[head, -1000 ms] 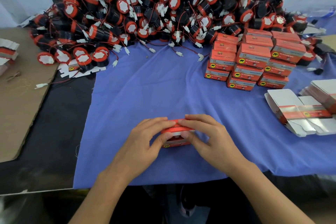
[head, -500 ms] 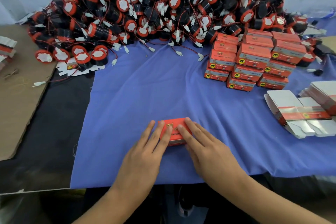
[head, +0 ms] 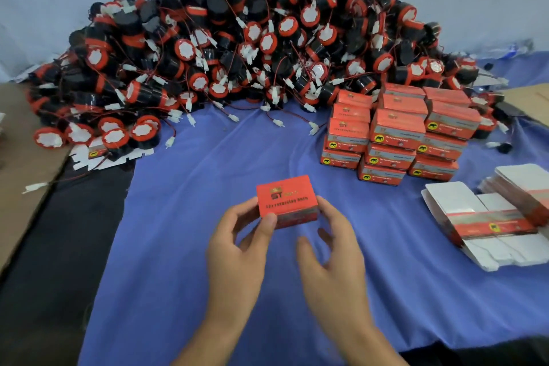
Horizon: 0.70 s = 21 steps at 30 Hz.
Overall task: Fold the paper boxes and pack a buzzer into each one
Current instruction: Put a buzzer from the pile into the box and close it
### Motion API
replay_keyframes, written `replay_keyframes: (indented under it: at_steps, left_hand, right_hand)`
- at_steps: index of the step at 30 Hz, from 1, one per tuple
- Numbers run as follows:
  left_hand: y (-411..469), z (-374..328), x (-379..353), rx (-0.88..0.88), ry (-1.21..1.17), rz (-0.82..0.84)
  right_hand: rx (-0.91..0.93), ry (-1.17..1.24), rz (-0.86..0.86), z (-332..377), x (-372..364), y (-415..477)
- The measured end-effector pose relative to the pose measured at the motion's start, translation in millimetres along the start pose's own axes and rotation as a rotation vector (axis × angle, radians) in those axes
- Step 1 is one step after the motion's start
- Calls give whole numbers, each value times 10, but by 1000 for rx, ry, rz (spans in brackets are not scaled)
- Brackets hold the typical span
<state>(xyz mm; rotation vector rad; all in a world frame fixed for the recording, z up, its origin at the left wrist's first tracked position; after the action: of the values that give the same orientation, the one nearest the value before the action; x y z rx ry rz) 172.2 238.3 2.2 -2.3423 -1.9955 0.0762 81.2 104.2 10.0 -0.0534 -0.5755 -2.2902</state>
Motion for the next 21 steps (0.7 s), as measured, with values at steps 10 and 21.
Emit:
replay_keyframes:
  at_steps: [10,21]
  left_hand:
    - [1742,-1004,-1539,-61,36,333]
    - [2609,-632,-2668,87,133,625]
  right_hand:
    - [-77,44,-253,-36,-86,2081]
    - [-341,113,-458,-884,-10,3084]
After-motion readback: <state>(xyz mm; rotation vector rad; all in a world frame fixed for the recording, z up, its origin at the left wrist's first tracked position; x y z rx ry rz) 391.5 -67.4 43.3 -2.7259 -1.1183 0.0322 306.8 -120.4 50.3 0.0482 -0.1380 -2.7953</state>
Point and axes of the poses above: each hand's wrist, its own y-axis towards the middle knuckle, its own x-axis out of the back of the hand, z = x × y, the point moved 7 cm from there along y, towards the middle knuckle, and after that the axes turned 13 degrees about x, right-handed, at the moved point
